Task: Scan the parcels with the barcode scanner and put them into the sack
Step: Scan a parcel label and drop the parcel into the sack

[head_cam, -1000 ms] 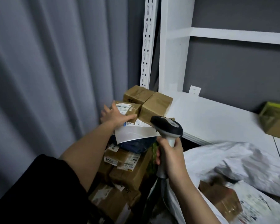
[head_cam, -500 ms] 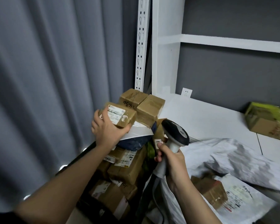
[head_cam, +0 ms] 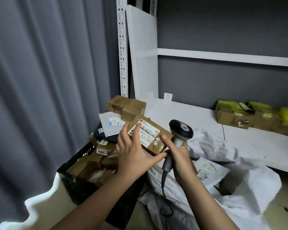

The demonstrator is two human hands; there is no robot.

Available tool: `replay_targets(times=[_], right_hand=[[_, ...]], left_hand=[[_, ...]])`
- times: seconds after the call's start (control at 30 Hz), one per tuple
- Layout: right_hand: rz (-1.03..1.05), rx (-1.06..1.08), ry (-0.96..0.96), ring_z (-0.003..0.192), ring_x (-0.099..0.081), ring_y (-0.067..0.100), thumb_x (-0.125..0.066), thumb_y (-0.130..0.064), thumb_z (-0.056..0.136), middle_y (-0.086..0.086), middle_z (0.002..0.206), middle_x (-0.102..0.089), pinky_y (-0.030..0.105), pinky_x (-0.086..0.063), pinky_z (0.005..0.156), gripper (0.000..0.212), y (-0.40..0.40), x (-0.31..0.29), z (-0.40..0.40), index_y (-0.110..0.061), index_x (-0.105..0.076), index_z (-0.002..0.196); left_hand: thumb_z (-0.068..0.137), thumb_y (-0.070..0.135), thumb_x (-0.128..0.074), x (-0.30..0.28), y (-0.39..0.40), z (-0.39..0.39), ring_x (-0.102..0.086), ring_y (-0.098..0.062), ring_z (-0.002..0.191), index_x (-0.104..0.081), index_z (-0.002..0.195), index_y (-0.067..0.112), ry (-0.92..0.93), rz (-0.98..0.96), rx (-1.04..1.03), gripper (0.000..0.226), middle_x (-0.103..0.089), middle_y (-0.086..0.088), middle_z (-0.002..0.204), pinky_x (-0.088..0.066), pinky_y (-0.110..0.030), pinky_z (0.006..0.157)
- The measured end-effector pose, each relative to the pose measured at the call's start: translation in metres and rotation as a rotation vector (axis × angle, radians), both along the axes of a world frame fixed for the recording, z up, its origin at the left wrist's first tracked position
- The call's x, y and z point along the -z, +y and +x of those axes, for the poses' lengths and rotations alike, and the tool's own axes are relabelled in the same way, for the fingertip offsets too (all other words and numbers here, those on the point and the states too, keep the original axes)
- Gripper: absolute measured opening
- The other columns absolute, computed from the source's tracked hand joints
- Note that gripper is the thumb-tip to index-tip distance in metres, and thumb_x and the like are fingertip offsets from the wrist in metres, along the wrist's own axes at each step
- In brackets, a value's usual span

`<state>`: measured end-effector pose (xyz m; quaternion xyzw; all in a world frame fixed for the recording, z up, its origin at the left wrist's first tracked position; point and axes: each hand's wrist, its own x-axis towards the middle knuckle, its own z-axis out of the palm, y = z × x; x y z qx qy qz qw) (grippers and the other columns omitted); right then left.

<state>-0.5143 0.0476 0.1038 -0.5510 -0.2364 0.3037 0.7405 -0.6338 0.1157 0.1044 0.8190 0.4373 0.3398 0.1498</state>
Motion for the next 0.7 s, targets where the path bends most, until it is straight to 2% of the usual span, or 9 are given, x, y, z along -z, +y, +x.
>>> replay_targets(times=[0.1,0.17,0.23,0.3,0.37,0.47,0.57,0.63,0.7], right_hand=[[-0.033,0.023,0.004,0.058,-0.057,0.009,-0.08,-0.023,0.08,-0.001,0.08,-0.062,0.026,-0.047,0.056,0.048,-0.019,-0.003,0.013,-0.014,-0.051,0.117],[-0.054,-0.008,0.012,0.05,-0.051,0.011,-0.077,-0.022,0.082,-0.001,0.07,-0.06,0.029,-0.045,0.054,0.038,-0.03,-0.004,0.026,-0.011,-0.054,0.11],[-0.066,-0.07,0.046,0.045,-0.046,0.009,-0.07,-0.022,0.088,-0.005,0.06,-0.059,0.028,-0.043,0.054,0.023,-0.037,-0.003,0.039,-0.009,-0.059,0.103],[-0.081,-0.124,0.109,0.042,-0.043,0.008,-0.067,-0.024,0.089,-0.003,0.057,-0.057,0.023,-0.039,0.049,0.018,-0.041,-0.002,0.048,-0.01,-0.064,0.098],[-0.126,-0.163,0.161,0.042,-0.042,0.01,-0.071,-0.032,0.082,-0.001,0.057,-0.054,0.022,-0.037,0.048,0.024,-0.042,-0.001,0.055,-0.013,-0.066,0.095],[-0.198,-0.23,0.172,0.04,-0.041,0.009,-0.068,-0.033,0.085,-0.003,0.053,-0.053,0.02,-0.037,0.04,0.019,-0.042,0.004,0.061,-0.014,-0.064,0.087],[-0.238,-0.262,0.189,0.038,-0.04,0.008,-0.065,-0.032,0.09,-0.004,0.05,-0.052,0.018,-0.037,0.039,0.019,-0.04,0.011,0.065,-0.014,-0.064,0.085],[-0.28,-0.275,0.2,0.037,-0.04,0.008,-0.064,-0.033,0.089,-0.004,0.048,-0.051,0.018,-0.037,0.04,0.021,-0.04,0.016,0.067,-0.015,-0.062,0.081],[-0.316,-0.292,0.206,0.036,-0.04,0.008,-0.064,-0.036,0.089,-0.004,0.047,-0.05,0.019,-0.037,0.039,0.023,-0.039,0.02,0.069,-0.016,-0.06,0.079]], left_hand=[[0.05,0.093,-0.042,-0.005,-0.015,-0.001,-0.011,-0.019,0.142,-0.015,0.148,0.037,-0.014,-0.123,0.12,0.117,-0.003,0.009,0.155,-0.018,-0.042,0.113],[0.061,0.088,-0.046,-0.009,-0.016,-0.006,-0.02,-0.017,0.14,-0.018,0.147,0.042,-0.17,-0.303,0.208,0.101,-0.013,0.014,0.152,-0.021,-0.042,0.112],[0.071,0.069,-0.056,-0.006,-0.008,-0.013,-0.03,-0.012,0.135,-0.02,0.144,0.047,-0.331,-0.458,0.316,0.084,-0.025,0.013,0.15,-0.027,-0.044,0.114],[0.075,0.056,-0.069,-0.002,0.003,-0.02,-0.031,-0.007,0.135,-0.02,0.138,0.056,-0.299,-0.531,0.461,0.08,-0.025,0.013,0.153,-0.033,-0.039,0.111],[0.071,0.052,-0.077,0.001,0.012,-0.022,-0.028,-0.007,0.137,-0.023,0.132,0.064,-0.238,-0.623,0.572,0.082,-0.021,0.016,0.154,-0.036,-0.033,0.108],[0.07,0.045,-0.08,0.007,0.021,-0.019,-0.032,-0.005,0.135,-0.032,0.134,0.051,-0.282,-0.766,0.615,0.08,-0.032,0.016,0.148,-0.035,-0.02,0.1],[0.067,0.045,-0.081,0.019,0.028,-0.012,-0.037,-0.002,0.133,-0.038,0.134,0.039,-0.297,-0.791,0.621,0.08,-0.041,0.015,0.142,-0.034,-0.005,0.093],[0.068,0.035,-0.082,0.027,0.03,-0.008,-0.041,0.001,0.128,-0.043,0.126,0.038,-0.314,-0.812,0.6,0.069,-0.046,0.018,0.133,-0.035,-0.003,0.091],[0.075,0.022,-0.077,0.034,0.033,-0.005,-0.049,0.0,0.12,-0.046,0.118,0.036,-0.342,-0.841,0.57,0.055,-0.05,0.017,0.127,-0.041,-0.011,0.095]])
